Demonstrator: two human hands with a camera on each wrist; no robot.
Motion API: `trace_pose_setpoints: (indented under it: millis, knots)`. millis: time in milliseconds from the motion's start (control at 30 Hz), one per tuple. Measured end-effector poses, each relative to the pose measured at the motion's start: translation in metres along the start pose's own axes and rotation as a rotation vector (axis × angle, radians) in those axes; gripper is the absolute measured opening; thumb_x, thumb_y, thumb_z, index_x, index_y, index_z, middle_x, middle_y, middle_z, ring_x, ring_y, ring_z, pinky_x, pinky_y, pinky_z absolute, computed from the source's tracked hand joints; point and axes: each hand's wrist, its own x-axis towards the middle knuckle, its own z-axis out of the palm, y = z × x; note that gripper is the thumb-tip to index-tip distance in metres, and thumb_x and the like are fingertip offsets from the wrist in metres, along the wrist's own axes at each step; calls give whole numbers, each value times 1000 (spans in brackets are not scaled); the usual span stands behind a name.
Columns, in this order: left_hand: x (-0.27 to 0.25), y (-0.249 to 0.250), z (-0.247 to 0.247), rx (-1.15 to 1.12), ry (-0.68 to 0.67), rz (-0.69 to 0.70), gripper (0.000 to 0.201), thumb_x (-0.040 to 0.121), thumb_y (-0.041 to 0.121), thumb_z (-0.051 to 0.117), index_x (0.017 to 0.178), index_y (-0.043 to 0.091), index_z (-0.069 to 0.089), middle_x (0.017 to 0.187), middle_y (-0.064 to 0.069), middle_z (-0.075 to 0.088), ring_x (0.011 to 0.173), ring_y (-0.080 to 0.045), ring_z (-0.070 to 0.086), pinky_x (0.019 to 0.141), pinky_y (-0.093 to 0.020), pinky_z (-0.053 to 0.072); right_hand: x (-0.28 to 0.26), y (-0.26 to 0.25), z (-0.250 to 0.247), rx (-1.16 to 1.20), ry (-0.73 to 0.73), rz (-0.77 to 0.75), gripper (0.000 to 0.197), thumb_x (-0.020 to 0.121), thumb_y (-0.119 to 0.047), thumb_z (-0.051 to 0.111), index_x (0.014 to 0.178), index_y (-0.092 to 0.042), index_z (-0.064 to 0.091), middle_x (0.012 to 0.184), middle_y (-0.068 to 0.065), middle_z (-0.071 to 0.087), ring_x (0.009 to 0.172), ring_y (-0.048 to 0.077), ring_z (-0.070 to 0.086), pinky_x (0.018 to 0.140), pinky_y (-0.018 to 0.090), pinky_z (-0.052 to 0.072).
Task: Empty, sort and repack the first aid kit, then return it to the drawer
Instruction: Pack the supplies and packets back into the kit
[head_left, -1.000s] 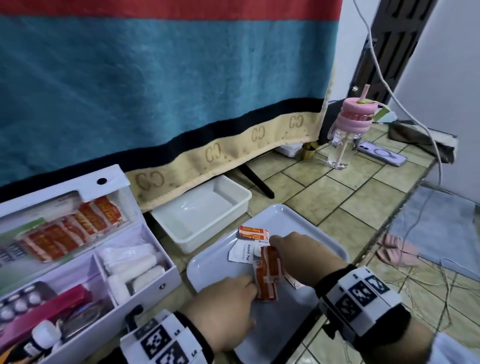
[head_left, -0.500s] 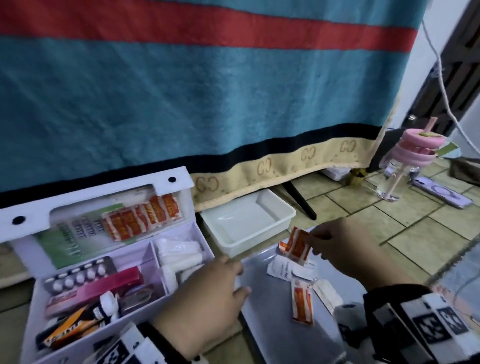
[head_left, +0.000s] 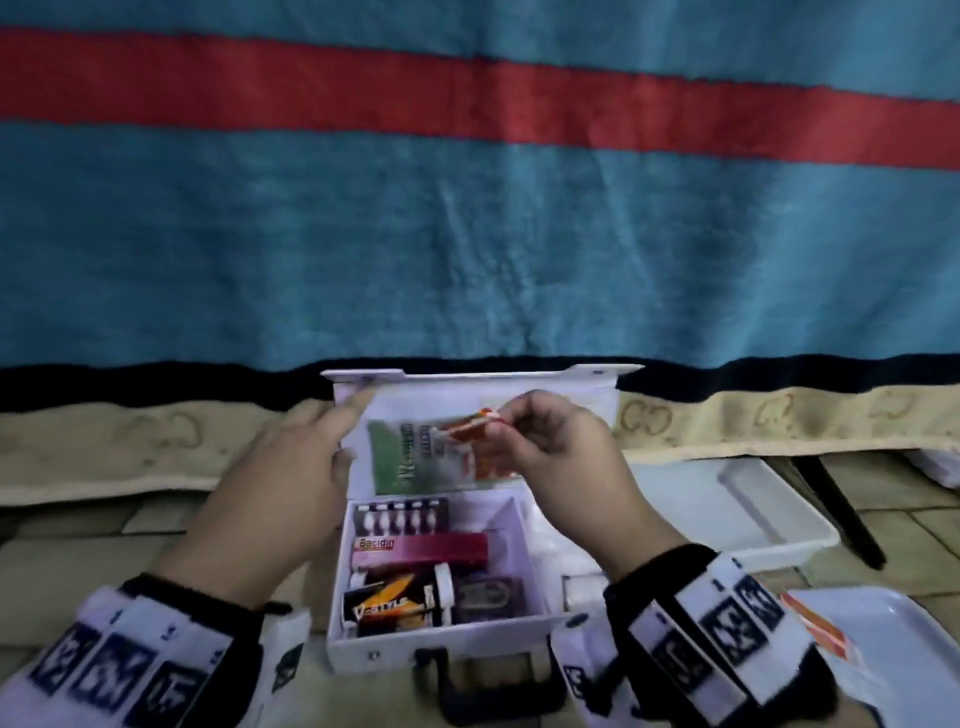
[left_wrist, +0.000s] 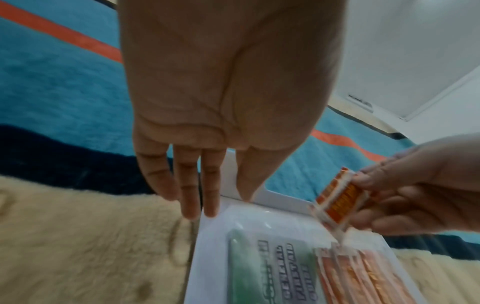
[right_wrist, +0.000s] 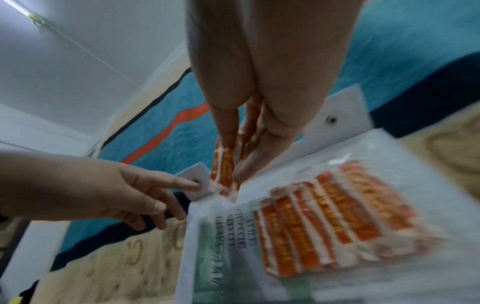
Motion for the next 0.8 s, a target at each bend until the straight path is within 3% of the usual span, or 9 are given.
trace_pose_setpoints:
  millis: [100, 200, 267, 333, 367, 467, 567, 700, 800]
  knots:
    - [7, -7, -3, -34, 80, 17, 65, 92, 8, 44, 144, 41, 26, 100, 5, 45, 99, -17, 47, 86, -33, 43, 18, -10, 22, -42, 66, -120, 8, 80, -31, 60, 72, -32, 58, 75, 5, 71, 79, 27, 70, 78, 54, 54]
    - [13, -14, -3, -66, 115, 38, 63, 91, 8, 44, 143, 42, 29, 103, 6, 46, 99, -18, 48, 88, -40, 46, 35, -14, 36, -135, 43, -163, 21, 87, -19, 61, 70, -31, 56, 78, 0, 73, 79, 19, 71, 80, 49, 55]
    - [15, -20, -2, -101, 117, 43, 66, 89, 5, 45, 143, 42, 30, 101, 5, 45, 96, -18, 49, 89, -41, 46, 43, -16, 43, -270, -23, -168, 20, 89, -17, 61, 74, -28, 54, 80, 1, 72, 78, 17, 69, 77, 39, 56]
    - [16, -23, 0, -143, 123, 43, 68, 89, 5, 45, 143, 43, 29, 99, 5, 44, 90, -17, 50, 87, -39, 47, 49, -18, 49, -427, -82, -179, 13, 89, -19, 61, 80, -25, 55, 78, 0, 69, 72, 15, 65, 68, 23, 53]
    - [16, -24, 1, -160, 126, 40, 68, 89, 6, 46, 143, 45, 27, 99, 5, 44, 87, -17, 51, 85, -38, 48, 51, -20, 51, -497, -90, -198, 9, 89, -20, 61, 83, -23, 57, 78, 0, 69, 70, 15, 64, 65, 21, 50]
    - [19, -26, 7, -241, 145, 53, 69, 88, 6, 51, 140, 47, 30, 101, 5, 48, 84, -17, 55, 83, -39, 50, 59, -24, 56, -682, -118, -266, 3, 88, -22, 61, 89, -20, 64, 81, 4, 72, 75, 21, 66, 69, 29, 50]
    - [26, -32, 14, -359, 215, 70, 63, 85, 5, 57, 129, 45, 39, 106, 3, 53, 91, -18, 60, 86, -40, 51, 61, -24, 62, -816, -144, -283, 5, 89, -24, 58, 90, -22, 62, 82, 6, 71, 79, 26, 64, 67, 30, 46]
    - [37, -36, 20, -469, 302, 12, 34, 84, 7, 61, 104, 27, 42, 87, 7, 55, 80, -17, 61, 79, -40, 52, 61, -29, 58, -870, -109, -284, 8, 89, -22, 57, 92, -20, 63, 86, 9, 72, 84, 30, 64, 72, 36, 50]
    - [43, -36, 21, -430, 316, -6, 19, 85, 14, 63, 98, 18, 49, 86, 2, 58, 77, -22, 59, 75, -38, 50, 61, -33, 61, -902, -145, -300, 10, 89, -19, 57, 94, -23, 65, 87, 6, 73, 85, 26, 66, 72, 32, 50]
